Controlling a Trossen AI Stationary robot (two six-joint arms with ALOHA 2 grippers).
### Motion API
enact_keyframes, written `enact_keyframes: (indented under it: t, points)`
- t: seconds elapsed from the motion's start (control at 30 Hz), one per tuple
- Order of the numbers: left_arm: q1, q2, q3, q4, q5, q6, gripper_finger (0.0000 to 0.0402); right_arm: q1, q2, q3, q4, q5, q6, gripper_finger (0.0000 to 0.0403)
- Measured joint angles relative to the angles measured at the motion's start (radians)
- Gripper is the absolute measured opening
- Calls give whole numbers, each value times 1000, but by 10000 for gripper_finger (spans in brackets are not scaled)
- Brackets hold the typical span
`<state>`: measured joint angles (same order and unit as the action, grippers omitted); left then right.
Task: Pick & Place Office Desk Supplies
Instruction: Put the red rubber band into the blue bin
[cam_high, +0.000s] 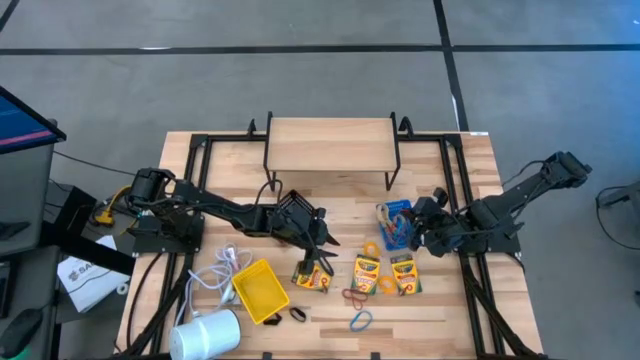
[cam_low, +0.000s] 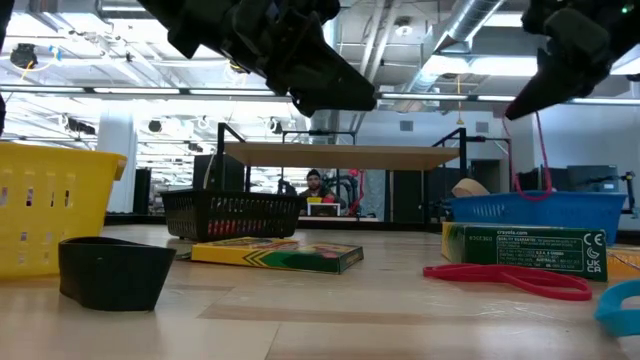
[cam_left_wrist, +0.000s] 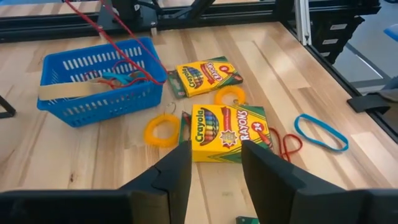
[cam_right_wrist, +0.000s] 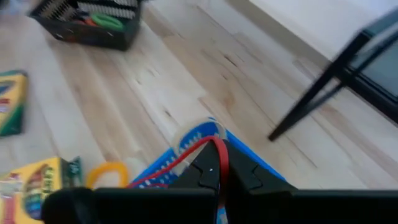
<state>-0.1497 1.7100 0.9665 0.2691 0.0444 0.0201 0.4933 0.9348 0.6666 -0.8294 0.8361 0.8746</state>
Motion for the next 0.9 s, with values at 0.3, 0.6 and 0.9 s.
enact_keyframes:
  t: [0.3, 0.6, 0.9]
  points:
    - [-3, 0, 0, 0, 0, -3, 131, -18, 16, 0, -52, -1, 58, 0]
    - [-6, 0, 0, 0, 0, -22, 127, 57, 28, 0, 85, -27, 34, 0]
    - [-6, 0, 0, 1, 0, -20, 127, 126, 28, 0, 181, -20, 7, 0]
